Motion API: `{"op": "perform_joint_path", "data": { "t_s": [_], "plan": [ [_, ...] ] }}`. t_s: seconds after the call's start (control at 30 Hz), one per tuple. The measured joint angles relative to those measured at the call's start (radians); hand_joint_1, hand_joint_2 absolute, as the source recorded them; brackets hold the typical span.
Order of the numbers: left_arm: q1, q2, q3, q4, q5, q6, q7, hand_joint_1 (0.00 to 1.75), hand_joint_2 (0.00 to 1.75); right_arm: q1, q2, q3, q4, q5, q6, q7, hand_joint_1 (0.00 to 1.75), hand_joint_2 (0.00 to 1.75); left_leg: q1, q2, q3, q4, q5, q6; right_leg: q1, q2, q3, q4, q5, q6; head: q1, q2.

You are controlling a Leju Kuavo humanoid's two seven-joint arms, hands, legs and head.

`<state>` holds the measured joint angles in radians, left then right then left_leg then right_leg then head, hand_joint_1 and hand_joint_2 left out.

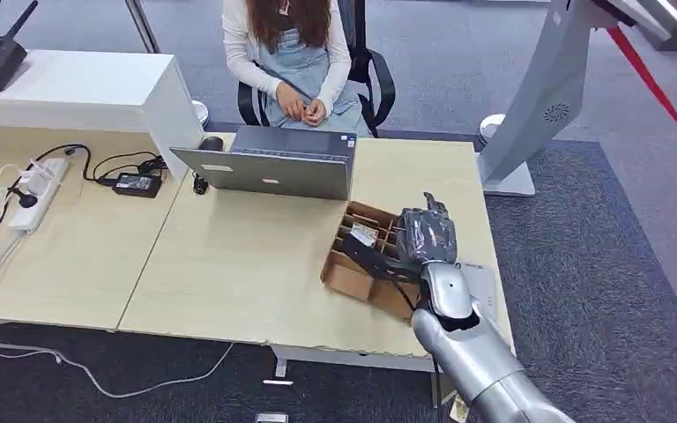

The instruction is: Pass the card to the sensor for recognition and then transmit it.

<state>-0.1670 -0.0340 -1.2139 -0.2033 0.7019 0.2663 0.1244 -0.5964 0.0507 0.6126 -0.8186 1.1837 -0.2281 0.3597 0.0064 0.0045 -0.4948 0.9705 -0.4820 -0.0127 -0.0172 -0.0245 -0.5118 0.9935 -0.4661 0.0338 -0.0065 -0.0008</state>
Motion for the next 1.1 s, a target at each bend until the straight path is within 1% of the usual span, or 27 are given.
{"op": "perform_joint_path", "data": {
  "t_s": [0.1,0.13,0.2,0.23,0.27,0.3,0.37,0.47,0.5,0.57,0.7,0.83,0.9,1.0,1.1],
  "plan": [
    [0.000,0.000,-0.003,0.000,0.000,0.000,0.000,0.00,1.75,0.000,0.000,0.000,-0.001,0.000,-0.001,0.000,1.61,1.75,0.000,0.000,0.000,0.000,0.000,0.000,0.000,0.000,0.000,0.000,0.000,0.000,0.000,0.000],
    [-0.001,0.000,-0.004,0.000,0.000,0.000,0.000,0.00,1.75,0.000,0.000,0.000,-0.001,0.000,-0.002,0.000,1.59,1.75,0.000,0.000,0.000,0.000,0.000,0.000,0.000,0.000,0.000,0.000,0.000,0.000,0.000,0.000],
    [-0.001,0.000,-0.008,0.000,0.000,0.004,-0.001,0.00,1.75,0.001,-0.001,-0.001,-0.002,0.000,-0.009,0.000,1.64,1.75,0.000,0.000,0.000,0.000,0.000,0.000,0.000,0.000,0.000,0.000,0.000,0.000,0.000,0.000],
    [-0.001,0.000,-0.009,0.000,0.000,0.004,-0.002,0.00,1.75,0.002,0.000,-0.001,-0.002,0.000,-0.016,0.000,1.64,1.75,0.000,0.000,0.000,0.000,0.000,0.000,0.000,0.000,0.000,0.000,0.000,0.000,0.000,0.000],
    [-0.001,0.000,-0.009,0.000,0.001,0.005,-0.002,0.00,1.75,0.002,0.000,-0.001,-0.003,0.000,-0.030,0.000,1.64,1.75,0.000,0.000,0.000,0.000,0.000,0.000,0.000,0.000,0.000,0.000,0.000,0.000,0.000,0.000],
    [-0.001,0.000,-0.010,0.000,0.002,0.006,-0.002,0.00,1.75,0.003,0.000,-0.002,-0.009,-0.006,-0.051,-0.005,1.68,1.75,0.000,0.000,0.000,0.000,0.000,0.000,0.000,0.000,0.000,0.000,0.000,0.000,0.000,0.000],
    [-0.001,0.000,-0.010,0.000,0.005,0.008,-0.003,0.00,1.75,0.003,0.000,-0.002,-0.018,-0.016,-0.086,-0.016,1.68,1.75,0.000,0.000,0.000,0.000,0.000,0.000,0.000,0.000,0.000,0.000,0.000,0.000,0.000,0.000],
    [0.001,0.000,-0.011,0.000,0.011,0.018,-0.003,0.00,1.75,0.003,0.000,-0.004,-0.045,-0.044,-0.163,-0.061,1.71,1.75,0.000,0.000,0.000,0.000,0.000,0.000,0.000,0.000,0.000,0.000,0.000,0.000,0.000,0.000],
    [0.002,0.000,-0.011,0.000,0.013,0.020,-0.003,0.00,1.75,0.003,0.000,-0.005,-0.065,-0.050,-0.176,-0.068,1.73,1.75,0.000,0.000,0.000,0.000,0.000,0.000,0.000,0.000,0.000,0.000,0.000,0.000,0.000,0.000],
    [0.004,0.000,-0.011,0.000,0.019,0.021,-0.005,0.00,1.75,0.005,0.002,-0.006,-0.127,-0.055,-0.159,-0.065,1.71,1.75,0.000,0.000,0.000,0.000,0.000,0.000,0.000,0.000,0.000,0.000,0.000,0.000,0.000,0.000],
    [0.005,0.000,-0.011,0.000,0.032,0.021,-0.009,0.00,1.75,0.011,0.007,-0.006,-0.286,-0.047,-0.098,-0.029,1.73,1.75,0.000,0.000,0.000,0.000,0.000,0.000,0.000,0.000,0.000,0.000,0.000,0.000,0.000,0.000],
    [0.006,0.000,-0.010,0.001,0.042,0.021,-0.011,0.00,1.75,0.015,0.010,-0.005,-0.460,-0.061,-0.090,-0.024,1.73,1.75,0.000,0.000,0.000,0.000,0.000,0.000,0.000,0.000,0.000,0.000,0.000,0.000,0.000,0.000],
    [0.006,0.000,-0.010,0.001,0.042,0.018,-0.011,0.00,1.75,0.015,0.010,-0.004,-0.538,-0.093,-0.090,-0.024,1.73,1.75,0.000,0.000,0.000,0.000,0.000,0.000,0.000,0.000,0.000,0.000,0.000,0.000,0.000,0.000],
    [0.006,0.000,-0.011,0.001,0.038,0.016,-0.011,0.00,1.75,0.004,0.011,-0.005,-0.617,-0.131,-0.076,-0.024,1.75,1.75,0.000,0.000,0.000,0.000,0.000,0.000,0.000,0.000,0.000,0.000,0.000,0.000,0.000,0.000],
    [0.005,0.000,-0.013,0.001,0.032,0.015,-0.015,0.00,1.75,-0.026,0.020,-0.004,-0.646,-0.166,-0.065,-0.022,1.75,1.75,0.000,0.000,0.000,0.000,0.000,0.000,0.000,0.000,0.000,0.000,0.000,0.000,0.000,0.000]
  ]
}}
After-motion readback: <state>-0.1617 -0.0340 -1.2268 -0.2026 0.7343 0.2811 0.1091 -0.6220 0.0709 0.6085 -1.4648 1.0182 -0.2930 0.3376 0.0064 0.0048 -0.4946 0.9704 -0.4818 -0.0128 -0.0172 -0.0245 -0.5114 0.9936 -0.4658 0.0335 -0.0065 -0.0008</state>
